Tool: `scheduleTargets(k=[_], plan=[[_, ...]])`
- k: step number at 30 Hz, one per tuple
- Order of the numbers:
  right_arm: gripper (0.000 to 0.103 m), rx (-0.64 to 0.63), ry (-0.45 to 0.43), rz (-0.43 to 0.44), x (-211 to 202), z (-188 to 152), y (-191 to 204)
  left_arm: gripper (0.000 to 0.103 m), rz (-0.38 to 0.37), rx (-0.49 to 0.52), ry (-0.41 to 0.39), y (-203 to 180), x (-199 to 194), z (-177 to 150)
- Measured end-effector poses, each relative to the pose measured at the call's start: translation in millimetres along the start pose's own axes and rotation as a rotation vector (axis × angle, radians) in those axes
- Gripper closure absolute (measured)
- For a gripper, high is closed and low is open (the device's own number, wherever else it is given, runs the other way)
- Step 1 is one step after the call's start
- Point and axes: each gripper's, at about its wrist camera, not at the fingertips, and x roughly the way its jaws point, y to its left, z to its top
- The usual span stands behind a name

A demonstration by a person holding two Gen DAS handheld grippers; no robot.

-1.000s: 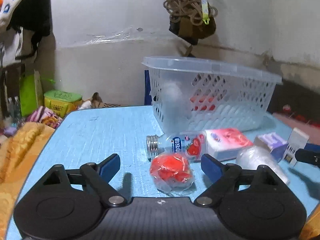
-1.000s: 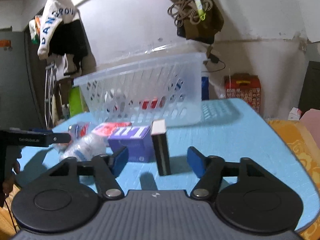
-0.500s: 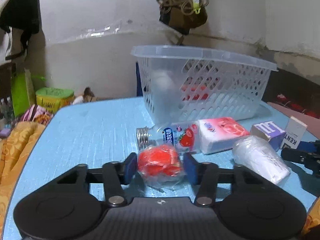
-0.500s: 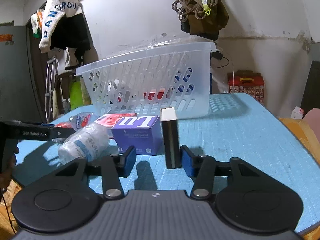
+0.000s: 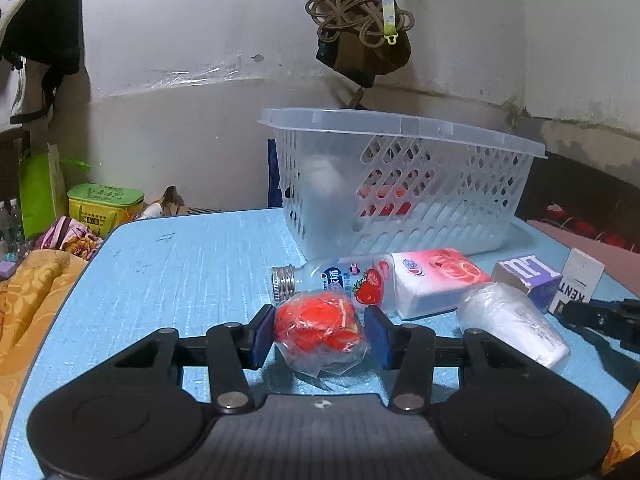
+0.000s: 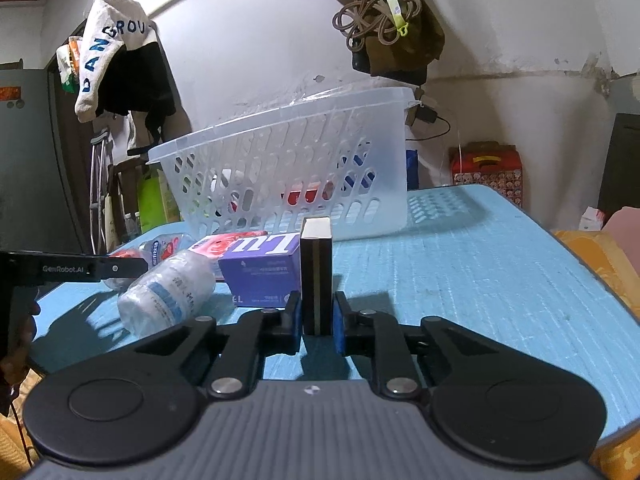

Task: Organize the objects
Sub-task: 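Grasp the tall black box with the right tool while the left tool grasps the bagged red ball, then lower the black box into the basket with the right tool while the left tool drops the red ball in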

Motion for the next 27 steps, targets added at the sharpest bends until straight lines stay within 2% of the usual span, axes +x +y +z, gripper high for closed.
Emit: scheduleTargets(k=[7, 14, 18, 27], plan=[[0.085, 0.005, -0.037, -0.02, -11.6, 1.9, 3.6, 0.051, 0.007, 0.036, -0.052, -4.9, -6.6, -2.6], [0.085, -0.008, -0.043, -0.016, -14.0, 6.4, 9.5, 0.051, 0.006, 0.016, -0.091, -1.9, -11.9, -3.4], [0.085, -0.014, -0.043, -0.02, -15.4, 7.7, 10.0, 0.051, 0.031, 0.038, -0.113, -6.0, -16.1, -4.6], [0.085, -0.024, -0.053, -0.015, -18.2, 17.1, 12.3, 0.051, 0.015, 0.005, -0.138, -5.3, -28.8, -2.5]])
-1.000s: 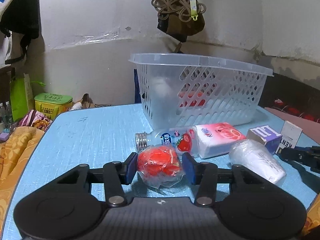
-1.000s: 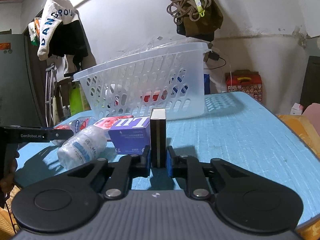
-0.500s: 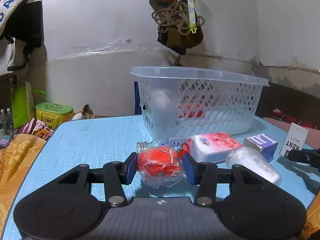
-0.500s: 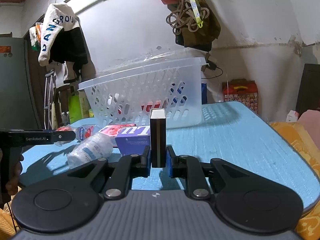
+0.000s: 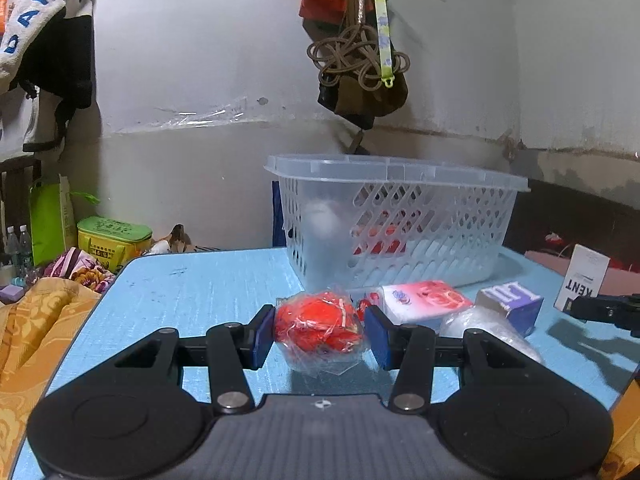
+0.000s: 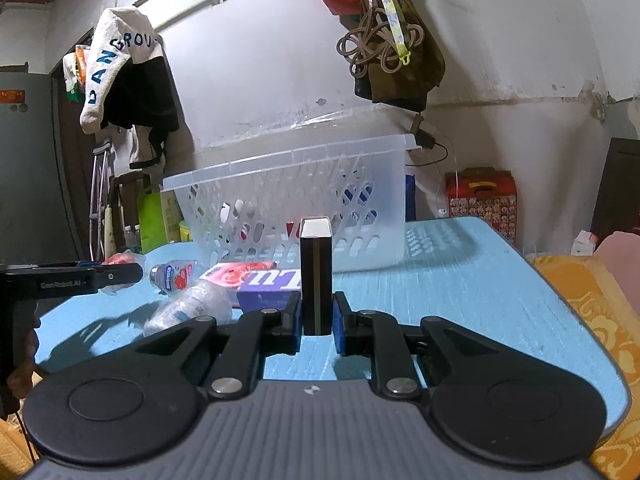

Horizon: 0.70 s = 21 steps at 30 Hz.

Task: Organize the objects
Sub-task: 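Lower the black box into the basket with the right tool while the left tool drops the red ball in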

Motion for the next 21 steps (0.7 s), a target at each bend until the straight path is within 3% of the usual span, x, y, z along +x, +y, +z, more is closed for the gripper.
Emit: scheduleTargets(k=[12, 21], plan=[[0.085, -0.037, -0.036, 0.005, -8.4, 24.4, 3.9, 0.051, -0.01, -0.003, -0.063, -7.4, -21.6, 25.6], [0.085, -0.042, -0.036, 0.057, -0.8, 52.7, 3.2, 0.051, -0.03, 0.002, -0.077, -16.2, -23.0, 50.0]])
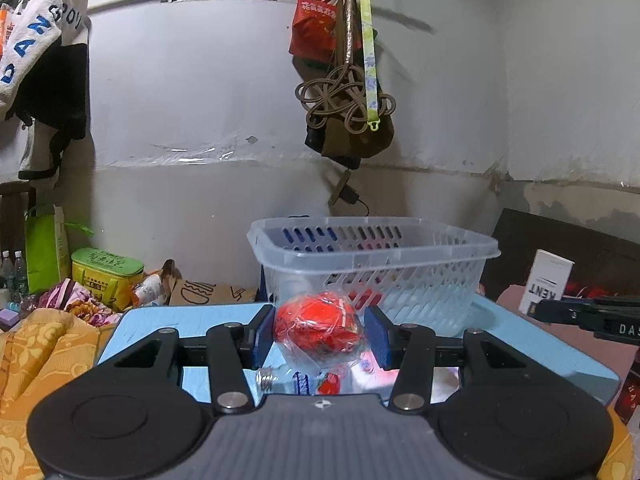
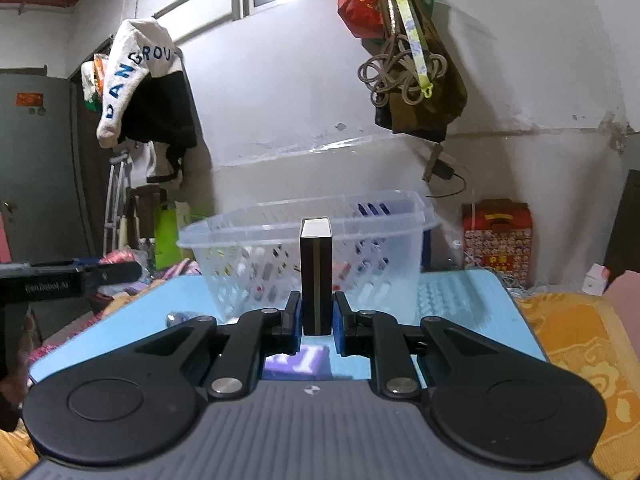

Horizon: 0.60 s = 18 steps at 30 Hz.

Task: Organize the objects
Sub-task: 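Lower the black box into the basket with the right tool while the left tool drops the red ball in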

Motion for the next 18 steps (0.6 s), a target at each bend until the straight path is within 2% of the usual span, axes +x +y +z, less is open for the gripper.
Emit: scheduleTargets(k=[3, 5, 9, 14, 18], plan=[[0.085, -0.003, -0.024, 0.019, 1.4, 14.6, 1.7, 0.051, -0.009, -0.003, 0.001, -2.6, 1.1, 5.9], [0.085, -0.018, -0.039, 0.032, 5.4, 29.5, 3.4, 0.051, -0.045, -0.029, 0.012, -0.6, 5.3, 14.9], [0.085, -0.047, -0.032, 0.048, 28.1, 63.3, 1.6, 0.051, -0.08, -0.06, 0.014, 0.2, 21.8, 46.0], [0.085, -0.078, 0.032, 0.024, 74.1, 95.2, -0.7, 0.051, -0.086, -0.048, 0.066, -5.8, 72.9, 88.4], [0.085, -0.104, 0.098, -0.007, 106.9, 101.3, -1.0, 0.051, -0.072, -0.063, 0.119, -6.9, 116.1, 105.9]])
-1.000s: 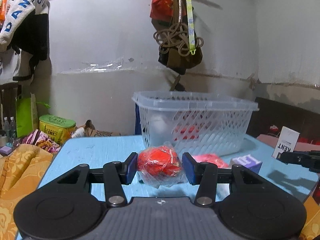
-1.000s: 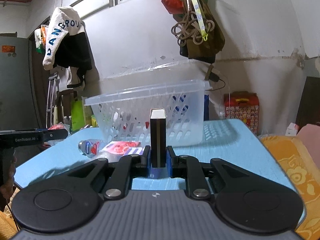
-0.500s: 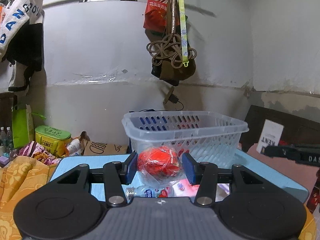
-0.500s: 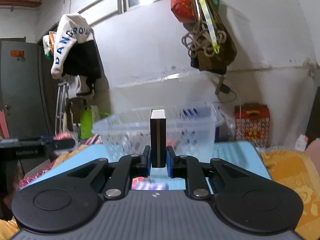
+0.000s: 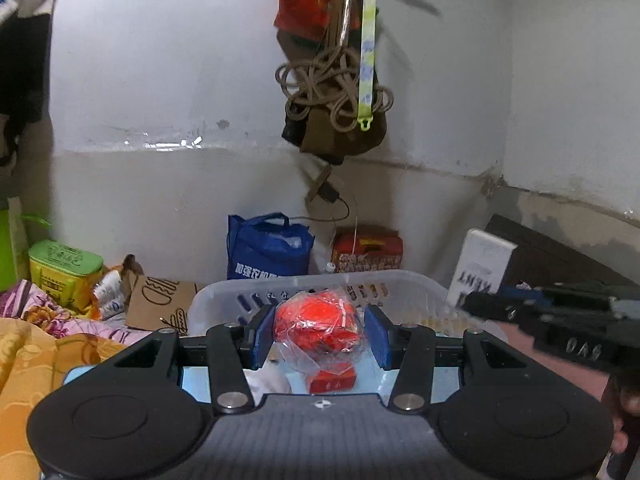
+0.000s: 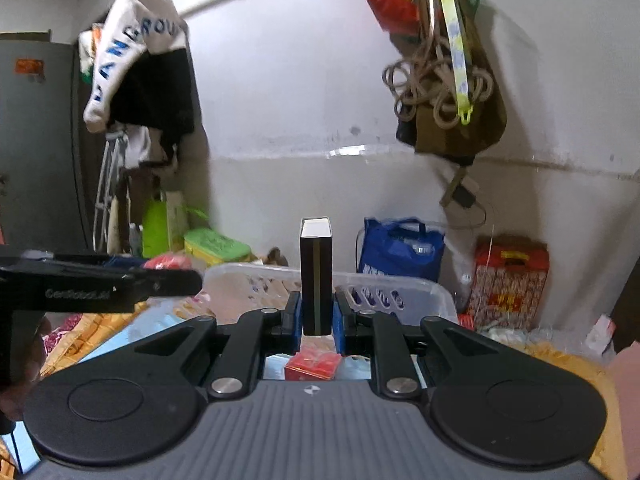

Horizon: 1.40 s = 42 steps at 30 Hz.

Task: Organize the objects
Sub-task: 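Lower the black box into the basket with the right tool while the left tool drops the red ball in, then grasp the white wrapped roll with the left tool while the right tool grasps the purple Lu box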

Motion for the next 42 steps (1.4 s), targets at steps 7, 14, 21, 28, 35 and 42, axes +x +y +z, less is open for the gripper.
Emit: scheduleTargets(k=[7, 14, 21, 28, 35, 42], plan=[[0.074, -0.029, 0.03, -0.045, 21.2, -7.6, -2.3, 0.047, 0.044, -0.034, 0.031, 3.6, 33.8, 6.8], [0.001, -0.02, -0.057, -0.117, -12.7, -17.8, -2.2, 0.013, 0.065, -0.034, -0.022, 10.8, 19.8, -3.7], [0.0, 0.086, -0.061, -0.1, -68.1, -79.9, -2.8, 0.012, -0.006, -0.041, -0.052, -3.9, -56.6, -75.5], [0.0, 0.189, -0.04, -0.152, -89.1, -128.5, -9.1, 0.012, -0.045, -0.035, 0.038, -40.1, -67.1, -150.5], [0.0, 0.236, -0.005, -0.163, -86.9, -135.7, -10.5, 0.012, 0.015, -0.01, 0.096, -58.8, -48.9, -173.3], [0.0, 0.237, 0.035, -0.112, -68.9, -143.1, 2.5, 0.05, 0.015, -0.018, 0.124, -40.8, -47.6, -183.8]])
